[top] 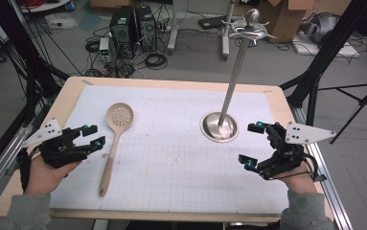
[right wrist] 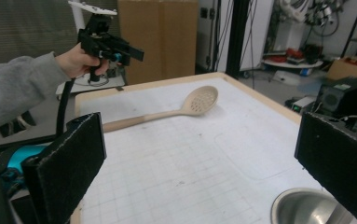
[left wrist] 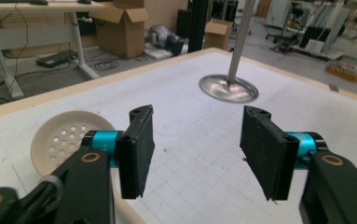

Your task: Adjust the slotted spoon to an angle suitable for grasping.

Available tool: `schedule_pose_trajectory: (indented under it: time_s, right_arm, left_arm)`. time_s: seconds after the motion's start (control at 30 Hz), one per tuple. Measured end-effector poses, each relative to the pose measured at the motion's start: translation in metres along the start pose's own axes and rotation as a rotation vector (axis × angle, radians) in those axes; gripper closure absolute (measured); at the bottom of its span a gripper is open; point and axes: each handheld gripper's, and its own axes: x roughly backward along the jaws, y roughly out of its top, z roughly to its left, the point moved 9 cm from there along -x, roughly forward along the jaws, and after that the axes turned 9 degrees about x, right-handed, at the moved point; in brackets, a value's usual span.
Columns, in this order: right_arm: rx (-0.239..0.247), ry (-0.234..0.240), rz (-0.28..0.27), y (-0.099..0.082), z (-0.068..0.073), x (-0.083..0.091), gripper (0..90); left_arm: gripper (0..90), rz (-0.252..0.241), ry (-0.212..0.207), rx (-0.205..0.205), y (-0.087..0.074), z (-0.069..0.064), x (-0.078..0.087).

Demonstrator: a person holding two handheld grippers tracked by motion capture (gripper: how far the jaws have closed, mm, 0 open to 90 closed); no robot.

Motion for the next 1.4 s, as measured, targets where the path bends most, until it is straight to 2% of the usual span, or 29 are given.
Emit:
schedule_pose_trajectory:
  time_s: [0.17, 0.2, 0.23, 0.27, 0.3, 0.37, 0.5, 0.53, 0.73, 0.83, 0.87, 0.97, 1.07, 1.13, 1.17, 1.2, 1.4]
  right_arm:
    - [-0.011, 0.007, 0.003, -0.002, 0.0, 0.0, 0.6]
    - [-0.007, 0.011, -0.001, -0.002, 0.0, -0.001, 0.6]
    - [-0.007, 0.011, -0.001, -0.002, 0.0, -0.001, 0.6]
    - [-0.003, 0.014, -0.004, -0.002, 0.0, -0.001, 0.6]
    - [-0.003, 0.014, -0.004, -0.002, 0.0, -0.001, 0.6]
    - [-0.019, 0.018, 0.001, -0.003, 0.0, -0.002, 0.6]
    - [-0.025, 0.019, 0.0, -0.004, 0.0, -0.002, 0.6]
    - [-0.023, 0.02, 0.001, -0.004, 0.0, -0.002, 0.6]
    - [-0.022, 0.017, -0.008, -0.003, -0.001, 0.0, 1.4]
    - [-0.022, 0.016, -0.012, -0.003, -0.001, 0.001, 1.4]
    - [-0.026, 0.017, -0.011, -0.003, 0.0, 0.001, 1.4]
    - [-0.028, 0.02, -0.006, -0.003, 0.0, 0.0, 1.4]
    - [-0.026, 0.024, -0.001, -0.005, 0.0, -0.002, 1.4]
    - [-0.02, 0.021, -0.002, -0.005, 0.0, -0.003, 2.3]
    - [-0.02, 0.021, -0.002, -0.005, 0.0, -0.003, 2.3]
    - [-0.012, 0.031, -0.005, -0.005, 0.001, -0.002, 5.2]
    - [-0.023, 0.037, -0.011, -0.004, 0.002, -0.001, 5.2]
  left_arm:
    - [58.3, 0.026, 0.012, -0.003, -0.008, 0.004, -0.001]
    - [60.7, 0.037, -0.005, 0.012, -0.012, 0.005, -0.002]
    - [62.6, 0.037, -0.005, 0.012, -0.012, 0.005, -0.002]
    - [64.5, 0.061, -0.03, 0.032, -0.018, 0.006, -0.004]
    - [67.3, 0.061, -0.03, 0.032, -0.018, 0.006, -0.004]
    - [75.7, 0.101, -0.017, 0.028, -0.027, 0.011, -0.006]
    - [86.3, 0.122, -0.002, 0.026, -0.035, 0.016, -0.007]
    - [86.3, 0.14, 0.003, 0.013, -0.039, 0.018, -0.007]
    - [88.2, 0.162, 0.001, -0.023, -0.046, 0.018, -0.01]
    - [88.4, 0.176, 0.002, -0.024, -0.051, 0.019, -0.012]
    - [88.4, 0.2, 0.006, -0.016, -0.057, 0.022, -0.013]
    - [88.4, 0.223, 0.006, -0.012, -0.065, 0.026, -0.015]
    - [88.7, 0.234, 0.0, -0.015, -0.07, 0.027, -0.016]
    - [88.7, 0.268, -0.019, -0.055, -0.081, 0.029, -0.019]
    - [88.8, 0.268, -0.019, -0.055, -0.081, 0.029, -0.019]
    - [88.9, 0.289, -0.018, -0.058, -0.087, 0.031, -0.02]
    - [89.1, 0.313, -0.016, -0.06, -0.094, 0.033, -0.022]
